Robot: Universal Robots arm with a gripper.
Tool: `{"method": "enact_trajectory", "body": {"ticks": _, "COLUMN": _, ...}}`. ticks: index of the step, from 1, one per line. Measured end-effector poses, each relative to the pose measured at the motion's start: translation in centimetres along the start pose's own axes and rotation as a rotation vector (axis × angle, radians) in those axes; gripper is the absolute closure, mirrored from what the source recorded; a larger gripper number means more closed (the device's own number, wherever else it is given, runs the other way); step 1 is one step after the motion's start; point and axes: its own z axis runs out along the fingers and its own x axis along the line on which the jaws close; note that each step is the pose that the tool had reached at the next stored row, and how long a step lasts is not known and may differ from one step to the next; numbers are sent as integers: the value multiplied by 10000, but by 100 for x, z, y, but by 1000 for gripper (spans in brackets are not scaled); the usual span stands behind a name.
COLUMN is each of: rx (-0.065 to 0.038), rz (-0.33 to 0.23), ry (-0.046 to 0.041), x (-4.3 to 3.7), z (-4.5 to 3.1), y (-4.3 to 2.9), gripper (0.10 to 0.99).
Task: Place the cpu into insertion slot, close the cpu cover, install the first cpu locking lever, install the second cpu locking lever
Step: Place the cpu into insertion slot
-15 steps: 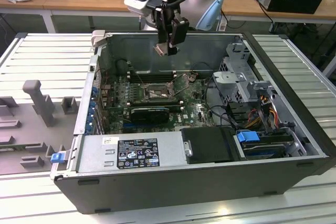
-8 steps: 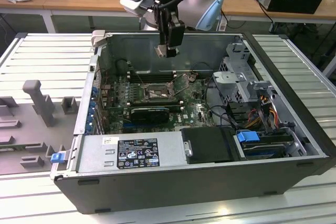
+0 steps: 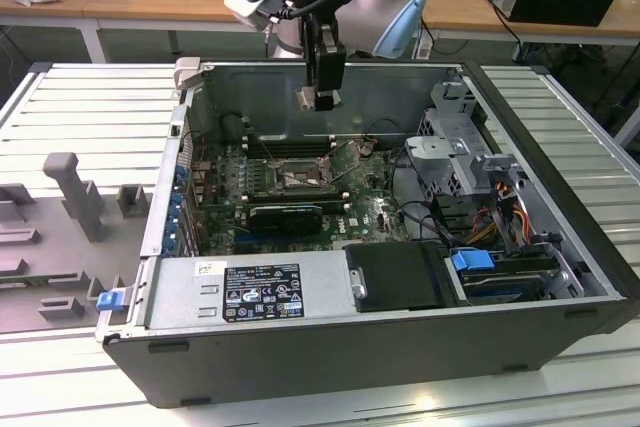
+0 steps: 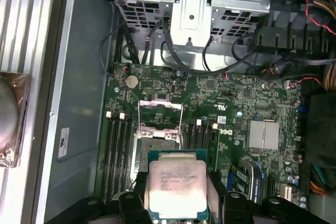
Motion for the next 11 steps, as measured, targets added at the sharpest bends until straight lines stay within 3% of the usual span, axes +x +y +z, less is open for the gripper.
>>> {"method": "enact_trajectory", "body": {"ticks": 11, "rx": -19, "rz": 969, "ry": -87, "x": 0, "z": 21, "y": -2, "gripper": 557}}
